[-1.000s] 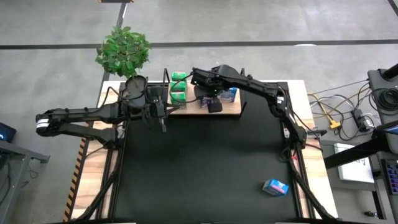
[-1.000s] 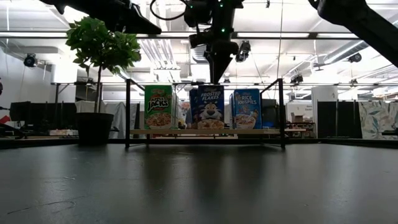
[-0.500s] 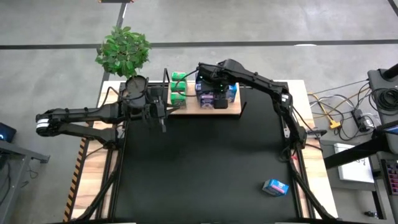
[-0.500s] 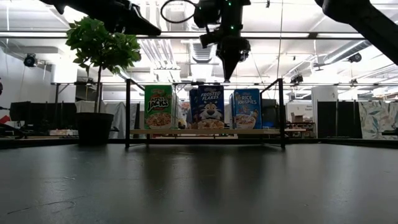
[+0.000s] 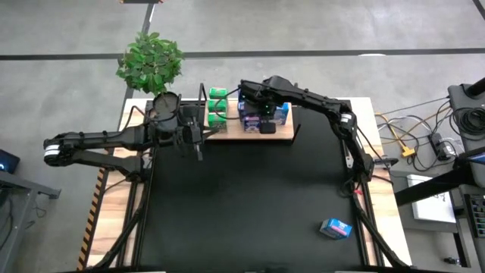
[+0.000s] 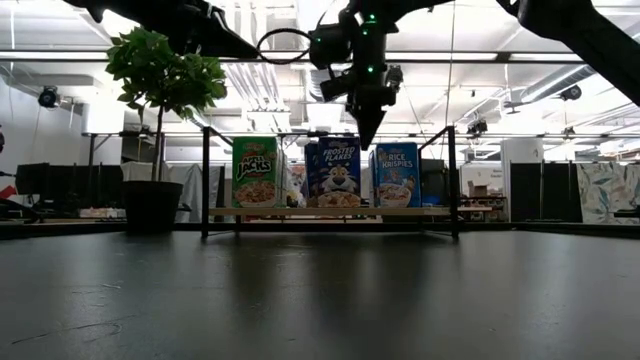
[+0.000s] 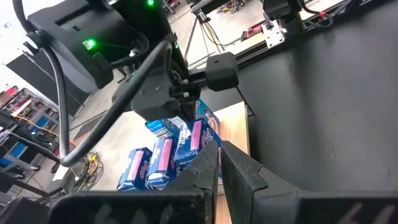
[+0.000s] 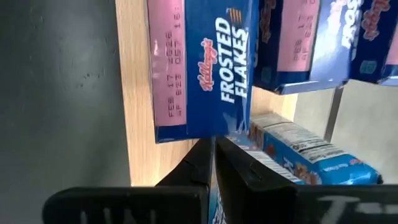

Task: Stack cereal on shelf
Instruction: Put the blue cereal box aligned with the other blue cereal boxes on the shelf, then put the light blue cereal box aligned with the other light blue boxes on the shelf

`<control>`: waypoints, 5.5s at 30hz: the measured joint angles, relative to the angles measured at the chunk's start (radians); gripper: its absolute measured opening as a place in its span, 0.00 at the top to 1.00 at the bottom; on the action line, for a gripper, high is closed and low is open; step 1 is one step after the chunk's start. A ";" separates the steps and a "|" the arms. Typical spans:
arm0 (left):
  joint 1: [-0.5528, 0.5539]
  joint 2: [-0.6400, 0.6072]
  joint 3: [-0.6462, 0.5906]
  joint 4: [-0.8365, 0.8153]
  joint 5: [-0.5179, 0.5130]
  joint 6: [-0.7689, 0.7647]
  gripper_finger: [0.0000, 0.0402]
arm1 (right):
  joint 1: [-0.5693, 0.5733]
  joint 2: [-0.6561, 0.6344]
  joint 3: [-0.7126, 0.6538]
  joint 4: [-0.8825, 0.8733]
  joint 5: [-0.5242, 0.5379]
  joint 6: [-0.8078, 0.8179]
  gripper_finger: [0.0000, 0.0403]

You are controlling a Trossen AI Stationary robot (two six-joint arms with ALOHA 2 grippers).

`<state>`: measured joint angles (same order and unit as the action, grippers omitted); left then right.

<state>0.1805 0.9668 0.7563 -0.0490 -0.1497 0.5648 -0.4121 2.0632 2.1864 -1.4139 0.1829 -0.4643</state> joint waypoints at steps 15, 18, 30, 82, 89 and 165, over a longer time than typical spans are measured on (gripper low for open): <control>0.000 0.000 0.000 0.000 0.000 0.000 1.00 | 0.009 0.000 0.000 0.048 -0.033 -0.007 0.98; 0.000 0.000 0.000 0.000 -0.001 0.001 1.00 | 0.012 0.000 -0.001 0.064 -0.033 -0.008 0.98; 0.000 0.000 0.000 0.000 -0.001 0.003 1.00 | 0.019 0.001 -0.001 0.077 -0.033 -0.010 0.98; 0.000 0.000 0.000 -0.016 -0.001 0.039 1.00 | 0.045 -0.133 -0.130 0.692 -0.374 -0.165 0.98; 0.000 0.000 0.000 -0.010 -0.001 0.068 1.00 | 0.109 -0.212 -0.132 0.639 -0.375 -0.099 0.98; 0.000 0.000 0.001 -0.011 0.001 -0.147 1.00 | 1.332 -0.710 -0.883 0.099 -0.156 1.887 0.56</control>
<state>0.1802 0.9672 0.7570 -0.0601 -0.1490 0.4178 0.9201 1.3534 1.3029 -1.3151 0.0265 1.4225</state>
